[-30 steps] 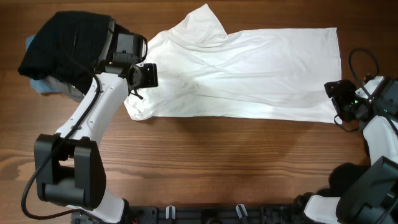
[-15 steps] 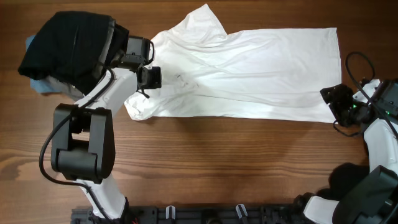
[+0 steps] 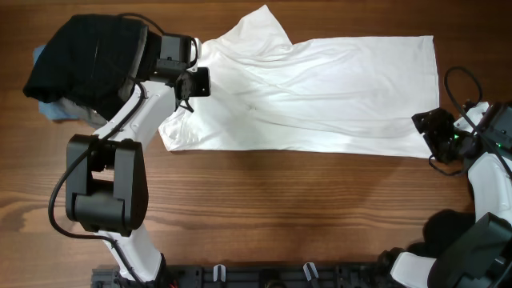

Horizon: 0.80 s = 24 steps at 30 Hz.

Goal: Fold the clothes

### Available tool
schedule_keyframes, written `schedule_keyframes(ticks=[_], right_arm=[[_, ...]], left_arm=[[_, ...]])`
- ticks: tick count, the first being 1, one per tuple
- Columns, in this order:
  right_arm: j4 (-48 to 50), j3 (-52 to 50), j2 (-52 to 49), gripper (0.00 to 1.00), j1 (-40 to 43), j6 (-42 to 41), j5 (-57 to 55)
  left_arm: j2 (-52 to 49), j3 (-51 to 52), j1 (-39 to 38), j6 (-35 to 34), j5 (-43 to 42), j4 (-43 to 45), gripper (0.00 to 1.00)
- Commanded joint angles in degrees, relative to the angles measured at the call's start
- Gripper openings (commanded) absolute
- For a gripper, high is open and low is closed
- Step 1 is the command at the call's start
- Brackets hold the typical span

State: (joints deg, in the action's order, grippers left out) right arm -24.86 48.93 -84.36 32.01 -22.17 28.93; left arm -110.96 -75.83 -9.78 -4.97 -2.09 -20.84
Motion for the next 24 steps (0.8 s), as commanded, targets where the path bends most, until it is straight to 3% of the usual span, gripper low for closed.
schedule_keyframes(ticks=[1,6,7,9,10,12,17,24], right_arm=[[-0.1,1.0,0.9,0.65,-0.1,1.0,-0.6],[-0.1,1.0,0.9,0.65,-0.1,1.0,-0.6],[-0.1,1.0,0.9,0.65,-0.1,1.0,-0.7],[-0.1,1.0,0.9,0.65,-0.1,1.0,-0.6],[-0.1,1.0,0.9,0.65,-0.1,1.0,-0.6],[-0.3,1.0,0.9,0.65,-0.1,1.0,-0.6],[-1.6,1.0,0.9,0.66,-0.1,1.2,-2.5],[-2.6,0.9,0.9,0.68,-0.1,1.2,-5.0]], left_arm=[[1.0,-1.0,0.3,0.3,-0.7,1.9,0.04],[0.3,-1.0,0.3,2.0,-0.7,3.7,0.04],[0.3,-1.0,0.3,2.0,-0.7,3.9,0.1],[0.4,-1.0,0.3,2.0,-0.7,3.0,0.61],[1.0,-1.0,0.3,2.0,-0.4,1.6,0.74],[3.1,-1.9,0.4,2.0,1.7,-5.4,0.82],[6.9,-2.4,0.7,1.5,6.9,-27.5,0.88],[6.7,-0.9,5.7,1.6,2.0,-42.0,0.73]])
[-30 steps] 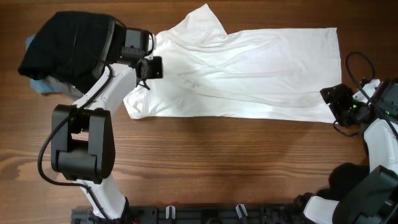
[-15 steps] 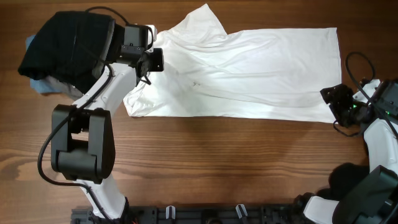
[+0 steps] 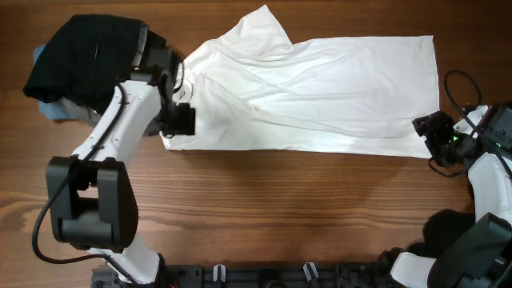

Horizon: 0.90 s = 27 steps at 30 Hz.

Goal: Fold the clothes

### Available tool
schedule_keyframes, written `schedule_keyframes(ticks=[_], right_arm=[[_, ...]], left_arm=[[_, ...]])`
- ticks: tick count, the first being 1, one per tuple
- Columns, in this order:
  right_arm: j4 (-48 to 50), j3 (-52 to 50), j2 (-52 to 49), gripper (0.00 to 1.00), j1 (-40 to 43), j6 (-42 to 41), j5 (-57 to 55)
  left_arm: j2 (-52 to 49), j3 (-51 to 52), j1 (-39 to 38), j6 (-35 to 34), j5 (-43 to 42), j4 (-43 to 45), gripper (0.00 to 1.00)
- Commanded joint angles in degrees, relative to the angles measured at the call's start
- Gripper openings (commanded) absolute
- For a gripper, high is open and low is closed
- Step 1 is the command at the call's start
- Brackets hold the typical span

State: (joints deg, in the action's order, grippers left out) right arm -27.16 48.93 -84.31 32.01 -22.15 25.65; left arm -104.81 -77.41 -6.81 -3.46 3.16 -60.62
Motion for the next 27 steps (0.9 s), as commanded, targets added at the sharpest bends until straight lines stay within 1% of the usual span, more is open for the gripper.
schedule_keyframes(ticks=[1,2,4,5,7,8,9,11,13,14,15,19,21,23,24,25,27], right_arm=[[-0.3,0.9,0.7,0.68,-0.1,1.2,-1.7],[-0.2,0.9,0.5,0.68,-0.1,1.2,-1.7],[-0.2,0.9,0.1,0.68,-0.1,1.2,-1.9],[-0.2,0.9,0.1,0.68,-0.1,1.1,-1.9],[-0.2,0.9,0.1,0.68,-0.1,1.2,-1.9],[-0.2,0.9,0.1,0.68,-0.2,1.1,-1.9],[-0.3,0.9,0.1,0.67,-0.2,1.1,-1.9],[0.0,0.9,0.1,0.68,-0.2,1.1,-1.9],[0.2,0.9,0.1,0.68,-0.2,1.1,-1.9],[0.3,0.9,0.1,0.68,-0.2,1.1,-1.9],[0.3,0.9,0.1,0.68,-0.2,1.1,-1.9],[0.2,0.9,0.1,0.68,-0.2,1.1,-1.9],[0.2,0.9,0.1,0.68,-0.2,1.1,-2.0],[0.0,0.9,0.1,0.68,-0.2,1.1,-4.1],[-0.3,0.9,0.0,0.68,-0.2,1.1,-5.5],[-0.9,0.9,0.0,0.69,-0.2,1.0,-8.1],[-2.3,0.9,-0.7,0.72,-0.2,0.3,-14.7]], left_arm=[[0.6,1.1,3.7,0.0,-4.9,-1.9,0.73],[0.6,1.8,4.5,0.0,-5.6,-0.7,0.7],[0.6,4.2,5.6,0.1,-7.5,3.8,0.58],[0.6,5.5,5.7,0.1,-9.2,5.9,0.56],[0.5,8.4,5.6,0.5,-13.3,9.5,0.57],[0.5,9.4,5.6,0.5,-13.4,10.4,0.54],[0.5,10.1,5.6,1.0,-13.0,11.2,0.48],[0.5,10.8,5.6,2.0,-9.6,12.3,0.24],[0.6,10.8,5.7,1.7,-5.2,14.2,0.06],[0.6,10.8,6.0,1.5,-3.3,15.4,0.04],[0.6,10.8,6.5,1.5,-2.0,17.2,0.04],[0.6,10.5,8.3,1.5,-2.0,22.3,0.04],[0.6,10.5,8.6,1.5,-2.0,22.9,0.04],[0.6,10.5,8.5,1.5,-2.0,21.8,0.37],[0.6,10.5,8.5,1.5,-2.0,21.2,0.47],[0.6,10.5,8.5,1.5,-2.0,20.3,0.53],[0.6,10.5,8.5,1.5,-2.9,18.2,0.63]])
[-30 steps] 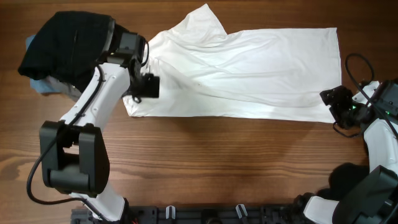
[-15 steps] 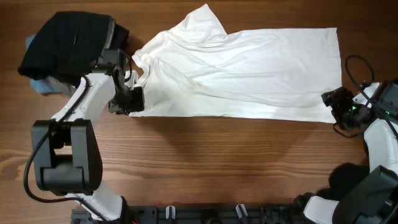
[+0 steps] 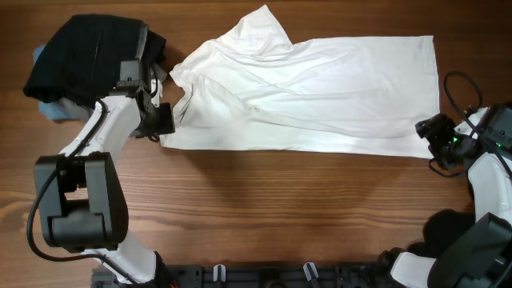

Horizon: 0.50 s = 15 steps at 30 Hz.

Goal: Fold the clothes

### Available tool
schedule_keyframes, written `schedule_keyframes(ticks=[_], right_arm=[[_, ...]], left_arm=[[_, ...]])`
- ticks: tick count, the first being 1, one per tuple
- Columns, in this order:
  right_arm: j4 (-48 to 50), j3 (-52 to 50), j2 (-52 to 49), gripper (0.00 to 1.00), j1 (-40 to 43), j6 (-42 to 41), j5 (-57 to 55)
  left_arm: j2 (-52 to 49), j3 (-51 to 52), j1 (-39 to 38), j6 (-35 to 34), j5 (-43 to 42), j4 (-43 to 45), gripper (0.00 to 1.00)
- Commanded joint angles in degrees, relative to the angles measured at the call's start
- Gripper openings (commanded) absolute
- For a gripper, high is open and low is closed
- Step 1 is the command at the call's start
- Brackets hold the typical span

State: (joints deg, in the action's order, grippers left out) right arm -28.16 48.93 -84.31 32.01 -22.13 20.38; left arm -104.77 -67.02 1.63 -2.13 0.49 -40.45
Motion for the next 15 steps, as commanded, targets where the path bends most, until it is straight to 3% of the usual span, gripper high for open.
schedule_keyframes(ticks=[1,2,4,9,10,13,14,15], right_arm=[[-2.5,0.9,-1.4,0.73,-0.1,-1.6,-15.1],[-3.2,0.9,-2.2,0.76,0.1,-3.4,-18.7],[-2.9,0.9,-4.2,0.76,0.8,-4.0,-19.7],[0.1,0.9,-11.6,0.75,2.0,-3.5,-18.9],[0.5,0.9,-14.2,0.6,2.0,-3.5,-18.3],[2.1,0.9,-14.9,0.43,2.0,-3.3,-14.7],[2.7,1.0,-14.7,0.36,2.0,-3.3,-14.1],[3.0,1.0,-14.6,0.24,2.0,-3.4,-14.2]], left_arm=[[0.5,0.2,0.1,0.2,-1.2,-3.2,0.69],[0.5,0.2,0.1,0.2,-2.9,-4.3,0.81],[0.5,0.2,0.1,0.2,-6.8,-5.7,0.91],[0.5,1.1,0.1,0.5,-8.8,-3.7,0.9],[0.5,2.3,0.1,0.4,-8.4,-1.7,0.78],[0.5,3.5,0.1,0.4,-8.4,-0.4,0.63],[0.5,3.6,0.1,0.4,-8.3,-0.3,0.52],[0.5,3.6,0.1,0.4,-8.3,-0.3,0.42]])
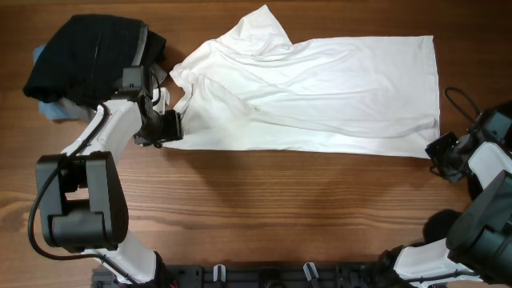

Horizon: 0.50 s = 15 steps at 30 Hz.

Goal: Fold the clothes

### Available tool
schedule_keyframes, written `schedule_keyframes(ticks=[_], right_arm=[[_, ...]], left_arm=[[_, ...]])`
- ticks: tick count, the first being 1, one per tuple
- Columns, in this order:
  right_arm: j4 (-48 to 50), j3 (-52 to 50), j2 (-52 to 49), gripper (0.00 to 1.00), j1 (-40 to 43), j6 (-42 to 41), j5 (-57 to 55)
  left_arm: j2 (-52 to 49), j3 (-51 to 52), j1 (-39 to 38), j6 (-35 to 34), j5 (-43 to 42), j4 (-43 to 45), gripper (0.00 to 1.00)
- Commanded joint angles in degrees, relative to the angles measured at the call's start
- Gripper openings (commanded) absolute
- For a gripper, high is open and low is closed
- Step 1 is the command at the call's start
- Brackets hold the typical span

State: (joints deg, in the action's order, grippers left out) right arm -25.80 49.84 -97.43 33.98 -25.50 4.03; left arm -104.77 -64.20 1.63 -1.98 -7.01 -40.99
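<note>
A white T-shirt (320, 96) lies spread flat across the wooden table, wrinkled, with one sleeve (260, 28) sticking up at the back and the left end bunched. My left gripper (168, 126) sits at the shirt's lower-left edge, touching the cloth; the overhead view does not show how its jaws stand. My right gripper (440, 152) is just off the shirt's lower-right corner, at the table's right side; its jaws are too small to read.
A heap of black clothing (88, 56) lies at the back left on top of a blue garment (50, 110), right behind the left arm. Bare wood (280, 208) runs along the front of the shirt.
The left gripper shifted slightly right and toward the front along the shirt's left edge. The right gripper moved right and toward the front, off the shirt's lower-right corner. The shirt barely changed.
At first the left gripper was over the shirt near its collar and the right gripper sat at the lower-right corner. Then the left gripper was at the shirt's lower-left part, then further left, and the shirt's left end lay spread out leftward. Now both grippers are at the shirt's lower corners.
</note>
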Motion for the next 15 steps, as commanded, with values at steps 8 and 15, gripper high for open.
schedule_keyframes(ticks=[8,15], right_arm=[[-9.4,1.0,7.7,0.04,3.6,-3.2,-5.5],[-17.7,1.1,14.9,0.04,3.8,-3.1,-6.3]], left_arm=[[0.7,0.8,0.4,-2.5,9.7,-4.7,0.04],[4.8,-1.0,1.8,-4.5,9.9,-13.0,0.04]])
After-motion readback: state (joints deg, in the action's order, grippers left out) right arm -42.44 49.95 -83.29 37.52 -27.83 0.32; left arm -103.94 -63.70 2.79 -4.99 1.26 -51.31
